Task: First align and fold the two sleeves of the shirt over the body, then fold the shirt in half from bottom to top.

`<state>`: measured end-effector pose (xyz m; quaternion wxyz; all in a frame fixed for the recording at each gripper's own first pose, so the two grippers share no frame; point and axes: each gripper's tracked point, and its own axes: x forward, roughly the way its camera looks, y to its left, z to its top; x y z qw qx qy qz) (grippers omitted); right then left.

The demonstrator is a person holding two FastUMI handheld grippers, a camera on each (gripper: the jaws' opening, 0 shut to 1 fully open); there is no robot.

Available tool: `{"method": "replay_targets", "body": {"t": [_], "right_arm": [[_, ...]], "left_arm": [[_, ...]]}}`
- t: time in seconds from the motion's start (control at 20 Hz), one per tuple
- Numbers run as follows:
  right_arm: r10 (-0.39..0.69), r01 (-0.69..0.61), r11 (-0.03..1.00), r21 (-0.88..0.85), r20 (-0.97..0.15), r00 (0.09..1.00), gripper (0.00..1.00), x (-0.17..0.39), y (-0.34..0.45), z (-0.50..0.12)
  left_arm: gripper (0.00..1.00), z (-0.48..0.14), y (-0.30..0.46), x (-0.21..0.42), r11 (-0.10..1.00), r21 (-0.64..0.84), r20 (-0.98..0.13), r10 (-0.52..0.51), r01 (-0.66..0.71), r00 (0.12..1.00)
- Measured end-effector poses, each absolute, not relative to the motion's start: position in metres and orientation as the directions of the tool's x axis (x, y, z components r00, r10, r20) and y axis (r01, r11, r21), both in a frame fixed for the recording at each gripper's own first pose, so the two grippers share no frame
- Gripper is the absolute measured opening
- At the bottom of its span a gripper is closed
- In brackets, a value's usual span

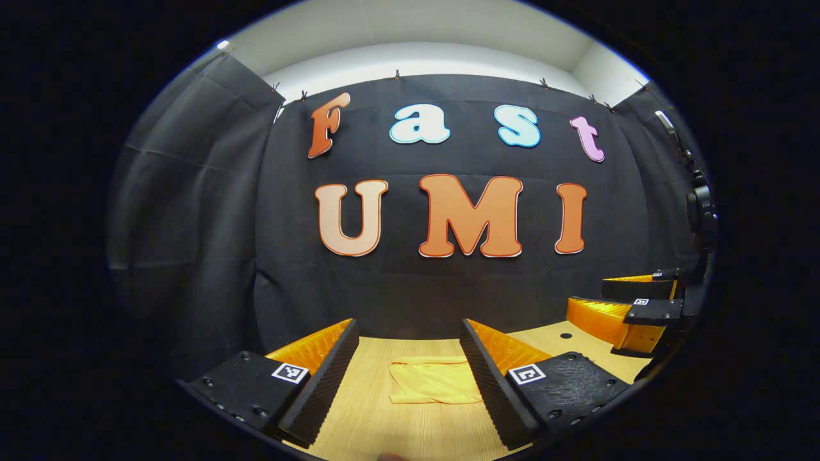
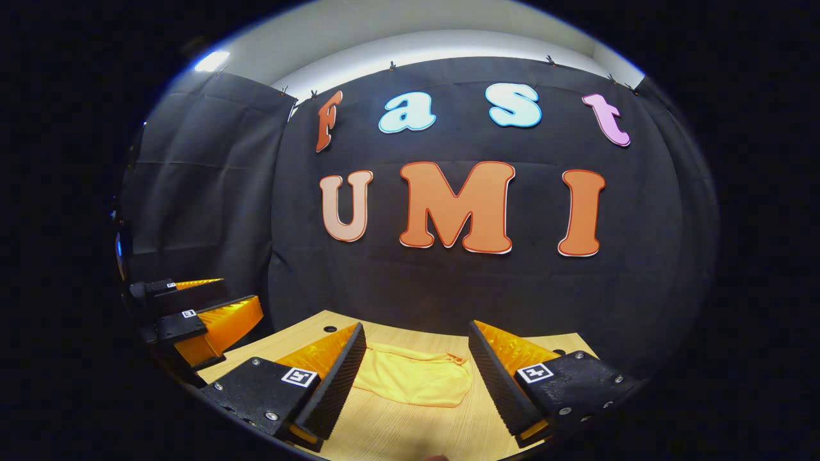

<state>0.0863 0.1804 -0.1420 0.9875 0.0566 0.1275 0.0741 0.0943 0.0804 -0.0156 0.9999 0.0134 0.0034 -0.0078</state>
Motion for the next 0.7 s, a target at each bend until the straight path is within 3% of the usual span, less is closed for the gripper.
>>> {"method": "replay_targets", "body": {"t": [0.15, 0.3, 0.7], "right_arm": [[0.162, -0.133, 0.983, 0.125, -0.253, 0.954, 0.98, 0.076, 0.18, -0.147], [0.15, -0.128, 0.984, 0.125, -0.189, 0.97, 0.98, 0.077, 0.179, -0.132], [0.145, -0.124, 0.986, 0.107, -0.217, 0.965, 0.98, 0.074, 0.177, -0.151]], "left_arm": [[0.98, -0.018, 0.072, 0.084, 0.999, 0.041, 0.002, -0.022, 0.022, 1.0], [0.97, -0.012, 0.077, 0.082, 0.998, 0.06, 0.019, -0.005, 0.004, 1.0], [0.97, -0.023, 0.078, 0.087, 0.995, 0.1, -0.003, 0.013, -0.012, 1.0]]}}
